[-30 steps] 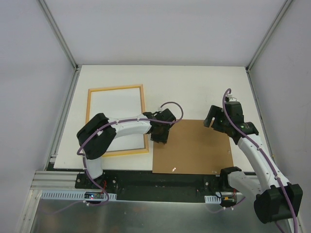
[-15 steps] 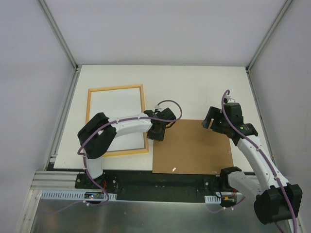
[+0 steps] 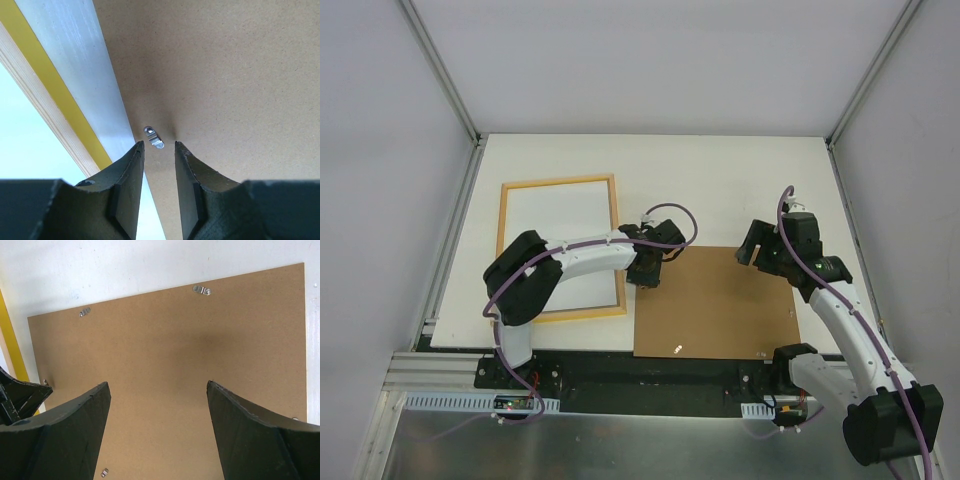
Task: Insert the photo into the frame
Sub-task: Move the backboard to the center of the board.
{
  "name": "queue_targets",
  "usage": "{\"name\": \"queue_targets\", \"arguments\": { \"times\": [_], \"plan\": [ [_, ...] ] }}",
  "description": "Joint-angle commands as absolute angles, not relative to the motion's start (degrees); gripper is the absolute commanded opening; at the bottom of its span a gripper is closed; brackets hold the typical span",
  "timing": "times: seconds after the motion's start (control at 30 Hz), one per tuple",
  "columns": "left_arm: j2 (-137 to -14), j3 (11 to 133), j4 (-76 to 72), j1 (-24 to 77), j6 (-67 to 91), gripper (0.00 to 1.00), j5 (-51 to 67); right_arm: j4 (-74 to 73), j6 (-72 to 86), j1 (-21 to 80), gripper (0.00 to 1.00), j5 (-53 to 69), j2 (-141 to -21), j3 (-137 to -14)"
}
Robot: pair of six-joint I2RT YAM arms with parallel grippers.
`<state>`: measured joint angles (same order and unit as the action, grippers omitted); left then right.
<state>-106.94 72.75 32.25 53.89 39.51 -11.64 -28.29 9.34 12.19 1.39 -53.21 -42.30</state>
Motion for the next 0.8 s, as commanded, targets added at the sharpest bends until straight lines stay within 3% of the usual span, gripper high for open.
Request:
{"name": "queue_targets", "arguments": {
  "times": [0.0, 0.37, 0.77],
  "plan": [
    [-107.5, 72.9, 33.8, 53.4, 40.8, 0.30, -12.6, -27.2, 8.5, 12.0, 0.79, 2.2, -52.2, -42.2],
    [-108.5, 71.9, 33.1, 53.3, 41.6, 0.27, -12.5, -27.6, 8.3, 12.0, 0.79, 2.1, -51.6, -41.7],
    [-107.9, 70.2, 32.5, 52.8, 41.9, 0.17, -12.5, -27.8, 8.3, 12.0, 0.79, 2.1, -51.4, -41.9]
  ]
}}
